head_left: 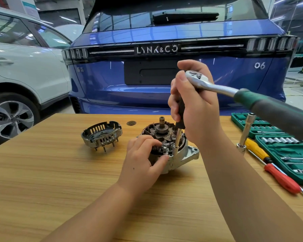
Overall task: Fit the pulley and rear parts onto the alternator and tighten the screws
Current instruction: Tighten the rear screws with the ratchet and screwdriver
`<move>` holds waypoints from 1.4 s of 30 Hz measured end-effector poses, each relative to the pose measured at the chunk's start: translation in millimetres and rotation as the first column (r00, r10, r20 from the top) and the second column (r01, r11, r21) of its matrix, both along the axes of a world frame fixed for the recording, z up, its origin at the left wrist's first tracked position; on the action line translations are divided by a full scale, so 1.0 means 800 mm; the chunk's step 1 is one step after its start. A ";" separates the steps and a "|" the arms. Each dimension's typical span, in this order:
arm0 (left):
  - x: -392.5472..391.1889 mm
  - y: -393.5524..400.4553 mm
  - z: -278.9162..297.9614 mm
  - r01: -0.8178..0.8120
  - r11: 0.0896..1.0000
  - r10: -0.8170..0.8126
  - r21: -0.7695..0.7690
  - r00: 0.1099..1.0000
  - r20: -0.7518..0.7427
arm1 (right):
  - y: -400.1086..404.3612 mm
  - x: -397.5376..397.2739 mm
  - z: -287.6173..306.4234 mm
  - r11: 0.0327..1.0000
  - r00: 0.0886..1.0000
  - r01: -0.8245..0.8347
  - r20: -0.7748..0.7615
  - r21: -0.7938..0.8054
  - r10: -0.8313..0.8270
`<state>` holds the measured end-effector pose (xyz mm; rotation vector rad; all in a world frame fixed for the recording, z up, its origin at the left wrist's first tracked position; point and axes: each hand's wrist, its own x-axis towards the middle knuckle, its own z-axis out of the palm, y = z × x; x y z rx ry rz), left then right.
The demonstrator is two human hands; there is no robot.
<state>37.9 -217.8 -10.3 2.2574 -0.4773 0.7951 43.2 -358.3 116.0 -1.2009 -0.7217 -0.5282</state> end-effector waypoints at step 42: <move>0.022 -0.003 -0.025 0.059 0.993 -0.062 -0.101 0.998 -0.025 | 0.000 0.016 0.012 0.955 0.670 -0.272 -0.688 0.119 0.277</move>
